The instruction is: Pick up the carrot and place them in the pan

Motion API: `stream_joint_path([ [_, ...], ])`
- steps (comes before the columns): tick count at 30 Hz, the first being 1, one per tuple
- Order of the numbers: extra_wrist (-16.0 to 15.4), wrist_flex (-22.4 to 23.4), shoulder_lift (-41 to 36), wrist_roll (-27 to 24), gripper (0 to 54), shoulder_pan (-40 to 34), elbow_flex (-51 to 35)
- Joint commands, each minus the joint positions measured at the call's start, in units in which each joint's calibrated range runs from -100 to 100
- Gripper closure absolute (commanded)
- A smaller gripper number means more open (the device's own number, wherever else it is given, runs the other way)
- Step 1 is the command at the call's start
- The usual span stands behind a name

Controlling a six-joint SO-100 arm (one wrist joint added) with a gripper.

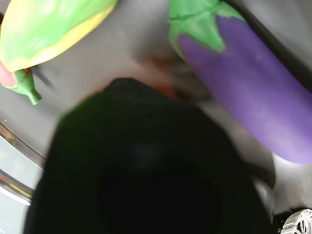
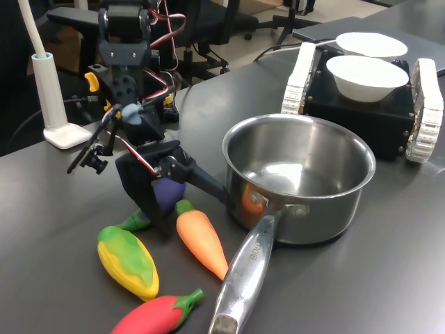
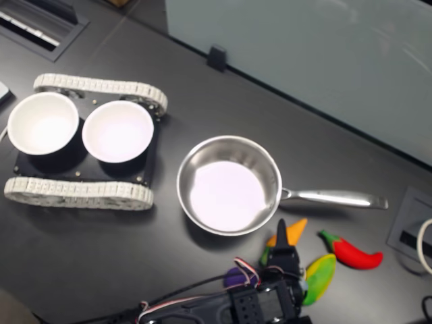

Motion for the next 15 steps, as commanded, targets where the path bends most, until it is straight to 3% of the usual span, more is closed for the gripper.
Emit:
stream_joint_path([
  [1, -0.9, -0.7, -0.6, -0.4, 11.8, -1.4, -5.0],
  [15, -0.7, 4.9, 4.9, 0.8, 15.2, -0.1, -11.9],
])
